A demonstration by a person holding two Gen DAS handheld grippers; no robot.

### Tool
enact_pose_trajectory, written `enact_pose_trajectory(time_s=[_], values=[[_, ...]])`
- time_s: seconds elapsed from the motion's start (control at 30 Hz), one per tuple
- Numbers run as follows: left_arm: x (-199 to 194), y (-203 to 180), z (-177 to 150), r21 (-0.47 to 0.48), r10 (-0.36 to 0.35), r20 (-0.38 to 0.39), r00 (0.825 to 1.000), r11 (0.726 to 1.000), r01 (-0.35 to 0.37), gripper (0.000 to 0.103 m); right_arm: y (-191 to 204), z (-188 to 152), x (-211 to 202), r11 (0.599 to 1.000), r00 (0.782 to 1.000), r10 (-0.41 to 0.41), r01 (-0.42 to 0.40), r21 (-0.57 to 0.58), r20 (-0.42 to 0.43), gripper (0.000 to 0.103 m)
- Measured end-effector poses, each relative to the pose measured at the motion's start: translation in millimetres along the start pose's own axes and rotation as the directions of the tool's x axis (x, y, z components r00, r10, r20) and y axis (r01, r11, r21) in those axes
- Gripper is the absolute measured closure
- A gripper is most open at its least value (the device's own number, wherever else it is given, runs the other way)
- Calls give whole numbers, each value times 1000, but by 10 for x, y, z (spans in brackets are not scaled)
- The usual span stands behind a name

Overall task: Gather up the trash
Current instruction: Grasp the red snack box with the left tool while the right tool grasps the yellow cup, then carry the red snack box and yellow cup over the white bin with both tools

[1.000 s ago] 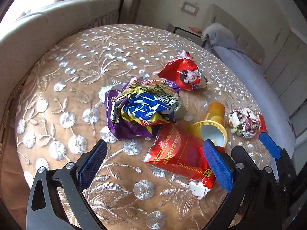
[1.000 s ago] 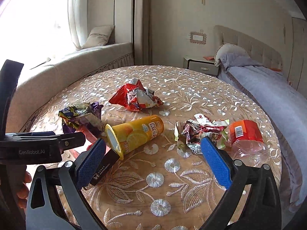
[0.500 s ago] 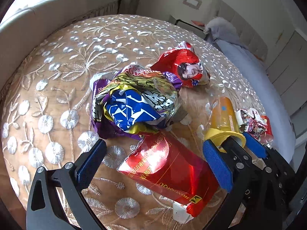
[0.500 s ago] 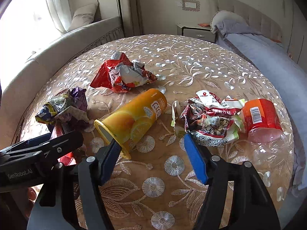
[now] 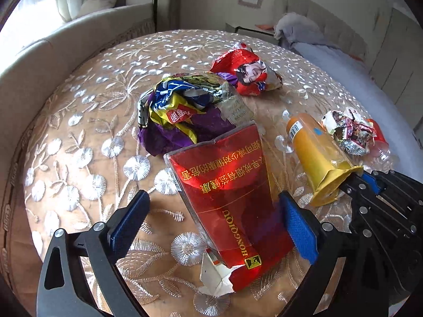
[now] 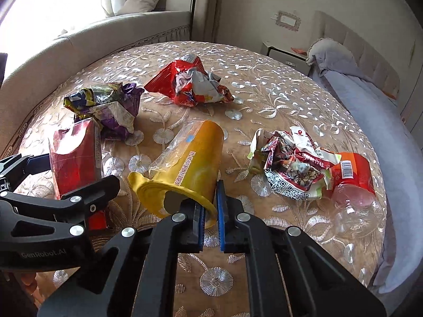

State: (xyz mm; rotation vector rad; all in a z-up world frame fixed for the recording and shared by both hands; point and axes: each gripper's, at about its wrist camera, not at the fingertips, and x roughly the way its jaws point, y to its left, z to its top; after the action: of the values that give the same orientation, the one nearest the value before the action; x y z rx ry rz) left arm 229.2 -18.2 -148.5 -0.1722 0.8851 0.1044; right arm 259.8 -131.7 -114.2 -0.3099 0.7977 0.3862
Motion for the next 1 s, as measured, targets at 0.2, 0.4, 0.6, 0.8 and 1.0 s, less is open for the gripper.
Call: enact_pose_trajectory(time_s=[0.2,0.4,0.6,0.8,1.0], values=[[-73,-52,-1,42,-101,18,995,994,100,54,-28,-92,-202,999,998,20,-22,41,57,95],[-322,-106,-30,77,-116,66,991,991,111,58,-114,-187,-525,997,992,9,-19,78,124,95],[-640,-314,-78,160,-140,122,983,980,119,58,-188,-326,-883,994,982,-26,5,112,185,95],[-924,-592,-138,240,-178,171,969,961,134,58,-337,-558,-1302,986,968,-82,44,161,237,95],[-1106,-950,-256,323,-240,182,954,931,172,58,-534,-833,-1660,970,952,-162,107,217,258,95]])
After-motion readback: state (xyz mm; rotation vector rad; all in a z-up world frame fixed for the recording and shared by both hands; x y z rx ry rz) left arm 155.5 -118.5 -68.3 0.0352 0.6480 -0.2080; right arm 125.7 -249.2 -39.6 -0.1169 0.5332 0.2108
